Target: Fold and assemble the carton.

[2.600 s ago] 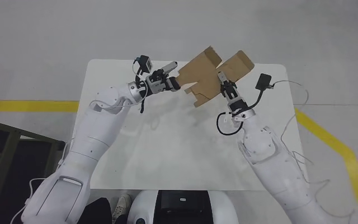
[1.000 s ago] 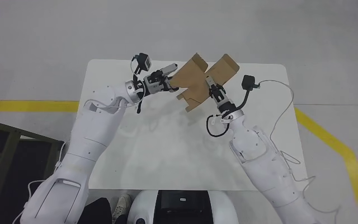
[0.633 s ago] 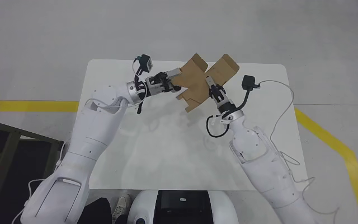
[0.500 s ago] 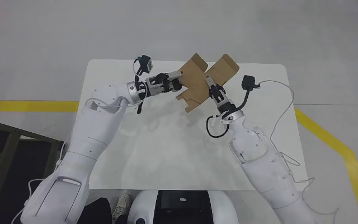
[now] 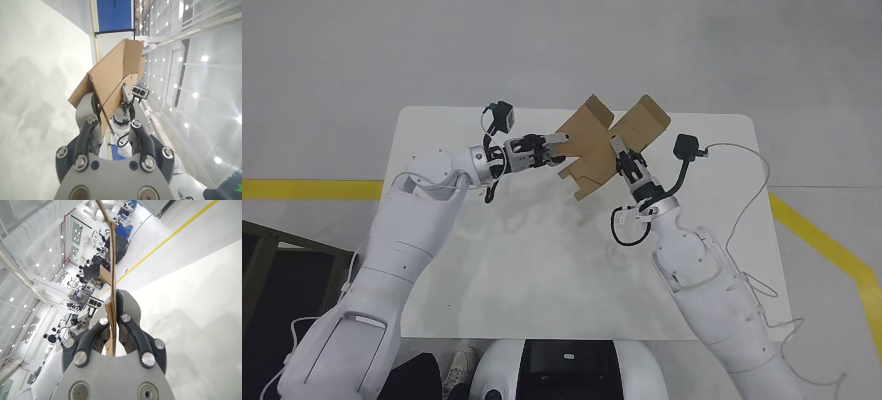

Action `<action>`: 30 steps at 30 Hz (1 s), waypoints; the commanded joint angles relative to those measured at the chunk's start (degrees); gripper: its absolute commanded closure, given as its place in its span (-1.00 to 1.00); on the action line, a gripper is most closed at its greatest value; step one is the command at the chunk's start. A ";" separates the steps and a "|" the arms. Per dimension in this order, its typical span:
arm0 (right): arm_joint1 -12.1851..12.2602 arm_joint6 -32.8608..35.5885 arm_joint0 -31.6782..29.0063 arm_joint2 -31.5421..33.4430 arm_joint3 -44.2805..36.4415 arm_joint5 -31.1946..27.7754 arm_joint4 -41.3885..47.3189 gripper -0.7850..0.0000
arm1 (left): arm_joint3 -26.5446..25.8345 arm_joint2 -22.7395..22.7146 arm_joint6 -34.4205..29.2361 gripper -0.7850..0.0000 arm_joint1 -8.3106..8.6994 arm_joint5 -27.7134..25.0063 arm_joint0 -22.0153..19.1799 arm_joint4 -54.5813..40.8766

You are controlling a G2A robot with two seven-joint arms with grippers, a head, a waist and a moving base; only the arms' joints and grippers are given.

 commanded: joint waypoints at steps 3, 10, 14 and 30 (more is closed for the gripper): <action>-0.18 -0.18 -0.17 0.13 -0.40 0.18 -1.27 1.00 | -0.18 -0.07 -0.07 0.80 0.14 1.10 0.10 0.92; -0.50 -0.50 -0.50 0.59 -0.67 0.50 -2.83 1.00 | -0.05 0.43 -0.33 0.95 0.10 2.55 -0.06 1.80; -0.69 -0.59 -0.65 0.92 -0.65 0.73 -3.32 1.00 | -0.23 0.44 -0.57 1.00 0.08 2.42 -0.17 1.70; -0.66 4.47 -0.58 6.10 0.74 1.15 -1.90 -1.00 | -3.60 -1.76 -1.40 1.00 0.86 0.70 1.25 2.29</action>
